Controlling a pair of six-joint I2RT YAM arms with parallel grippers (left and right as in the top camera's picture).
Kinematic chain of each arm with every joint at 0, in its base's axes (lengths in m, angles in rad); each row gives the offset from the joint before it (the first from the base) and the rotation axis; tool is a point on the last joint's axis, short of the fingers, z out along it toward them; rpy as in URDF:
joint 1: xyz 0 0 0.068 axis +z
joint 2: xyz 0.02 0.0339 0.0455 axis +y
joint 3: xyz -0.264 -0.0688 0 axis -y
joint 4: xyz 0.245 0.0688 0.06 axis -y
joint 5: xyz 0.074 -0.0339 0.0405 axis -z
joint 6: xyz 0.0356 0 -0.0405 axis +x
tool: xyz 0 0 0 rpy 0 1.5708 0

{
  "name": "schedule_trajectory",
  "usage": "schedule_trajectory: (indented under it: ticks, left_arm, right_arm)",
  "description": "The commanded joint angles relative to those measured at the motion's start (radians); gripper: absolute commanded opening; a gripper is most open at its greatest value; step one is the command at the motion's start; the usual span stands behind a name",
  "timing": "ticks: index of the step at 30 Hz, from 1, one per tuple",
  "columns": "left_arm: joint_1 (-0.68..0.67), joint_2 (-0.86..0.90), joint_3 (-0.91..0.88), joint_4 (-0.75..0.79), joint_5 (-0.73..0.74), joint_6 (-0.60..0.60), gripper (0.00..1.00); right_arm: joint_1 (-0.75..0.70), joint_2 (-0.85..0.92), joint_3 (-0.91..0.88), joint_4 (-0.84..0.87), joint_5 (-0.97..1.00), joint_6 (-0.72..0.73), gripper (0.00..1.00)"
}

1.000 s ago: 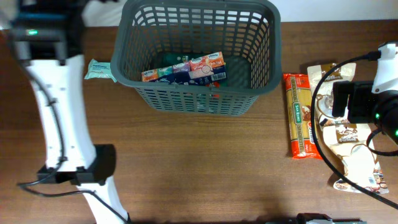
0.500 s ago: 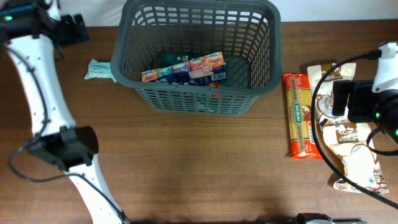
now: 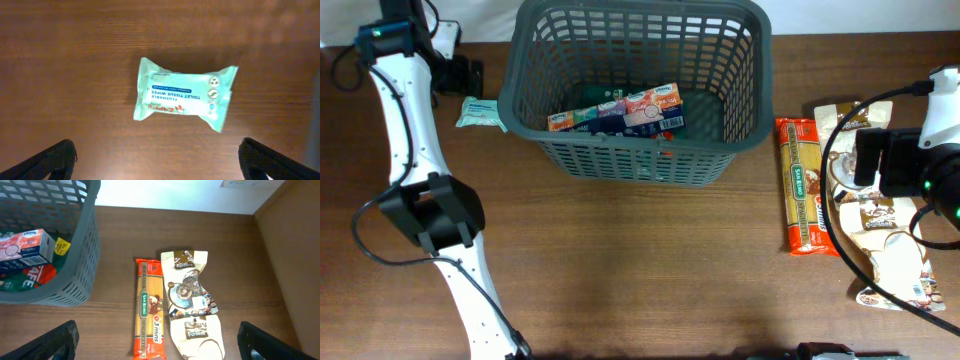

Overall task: Pack container
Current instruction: 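Move the left gripper to the mint-green wipes pouch and grasp it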

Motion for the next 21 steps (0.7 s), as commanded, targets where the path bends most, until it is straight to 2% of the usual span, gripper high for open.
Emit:
schedule_trajectory:
  ticks: [1, 5, 8, 21]
  left_arm:
    - [0.001, 0.062, 0.000, 0.019, -0.003, 0.194, 0.99]
    - [0.000, 0.118, 0.000, 0.042, -0.002, 0.253, 0.99]
    - [-0.004, 0.150, 0.000, 0.050, -0.002, 0.345, 0.99]
    - [-0.011, 0.162, -0.002, 0.051, 0.215, 0.896, 1.00]
  right_arm:
    - [0.005, -0.007, 0.002, 0.003, -0.006, 0.011, 0.99]
    - [0.005, -0.007, 0.002, 0.003, -0.006, 0.011, 0.99]
    - [0.005, -0.007, 0.002, 0.003, -0.006, 0.011, 0.99]
    - [0.005, 0.030, 0.002, 0.003, -0.061, 0.012, 0.99]
